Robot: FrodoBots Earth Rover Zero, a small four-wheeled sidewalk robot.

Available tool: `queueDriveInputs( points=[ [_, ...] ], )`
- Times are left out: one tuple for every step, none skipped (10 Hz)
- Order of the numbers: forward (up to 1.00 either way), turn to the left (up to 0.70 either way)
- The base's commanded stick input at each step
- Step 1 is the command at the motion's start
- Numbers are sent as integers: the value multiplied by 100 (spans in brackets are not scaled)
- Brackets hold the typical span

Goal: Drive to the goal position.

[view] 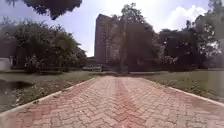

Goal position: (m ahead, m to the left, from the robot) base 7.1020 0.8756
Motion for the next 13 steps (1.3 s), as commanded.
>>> queueDriveInputs(
  points=[
    [70,0],
    [70,0],
    [70,0],
    [70,0],
    [70,0],
    [70,0],
    [70,0],
    [70,0],
    [70,0],
    [70,0],
    [70,0],
    [70,0],
    [70,0]
  ],
)
